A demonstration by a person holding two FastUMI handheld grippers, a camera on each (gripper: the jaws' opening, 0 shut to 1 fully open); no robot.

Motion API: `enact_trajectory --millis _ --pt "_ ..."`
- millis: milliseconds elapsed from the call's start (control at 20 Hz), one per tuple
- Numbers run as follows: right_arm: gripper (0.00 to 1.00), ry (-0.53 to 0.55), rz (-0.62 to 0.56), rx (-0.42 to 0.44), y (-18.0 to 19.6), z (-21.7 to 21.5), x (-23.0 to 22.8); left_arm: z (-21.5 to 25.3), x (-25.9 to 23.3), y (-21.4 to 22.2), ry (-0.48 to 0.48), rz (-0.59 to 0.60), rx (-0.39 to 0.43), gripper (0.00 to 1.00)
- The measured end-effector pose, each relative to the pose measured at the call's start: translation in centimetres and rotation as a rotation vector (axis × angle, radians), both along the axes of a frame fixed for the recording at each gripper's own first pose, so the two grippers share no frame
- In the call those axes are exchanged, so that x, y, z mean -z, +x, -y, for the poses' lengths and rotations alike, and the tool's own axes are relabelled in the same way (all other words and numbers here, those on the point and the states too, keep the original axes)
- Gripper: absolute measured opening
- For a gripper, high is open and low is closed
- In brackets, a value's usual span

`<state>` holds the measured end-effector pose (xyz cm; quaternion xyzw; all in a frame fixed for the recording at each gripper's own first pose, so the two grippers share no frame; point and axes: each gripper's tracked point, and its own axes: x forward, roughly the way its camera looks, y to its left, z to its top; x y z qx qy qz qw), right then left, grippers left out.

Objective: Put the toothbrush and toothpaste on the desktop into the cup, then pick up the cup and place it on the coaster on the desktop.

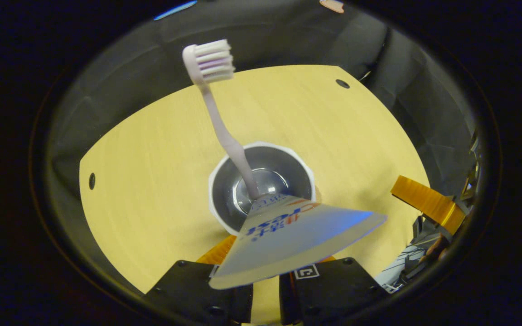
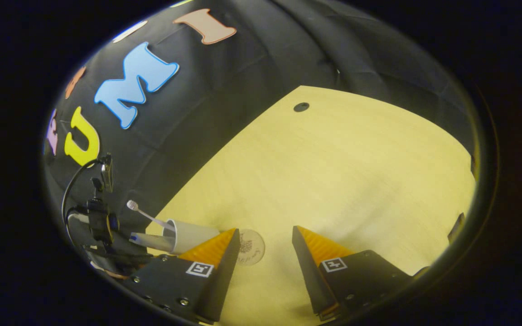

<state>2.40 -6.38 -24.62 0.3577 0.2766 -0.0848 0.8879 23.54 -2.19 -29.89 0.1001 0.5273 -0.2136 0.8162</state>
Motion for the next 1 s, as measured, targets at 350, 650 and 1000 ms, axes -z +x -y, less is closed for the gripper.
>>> enact_trajectory --millis 350,650,1000 --pt "0.71 0.011 -0.011 0.056 -1.9 2.7 0.5 3.1 1.0 -1.7 0.020 -0.015 0.058 0.37" --pt "0.71 0.018 -0.029 0.062 -2.9 3.6 1.4 3.7 2.8 -2.4 0.046 -0.029 0.047 0.36" --pt "0.71 0.020 -0.038 0.063 -3.4 4.6 1.4 4.3 2.9 -2.4 0.058 0.002 0.021 0.38"
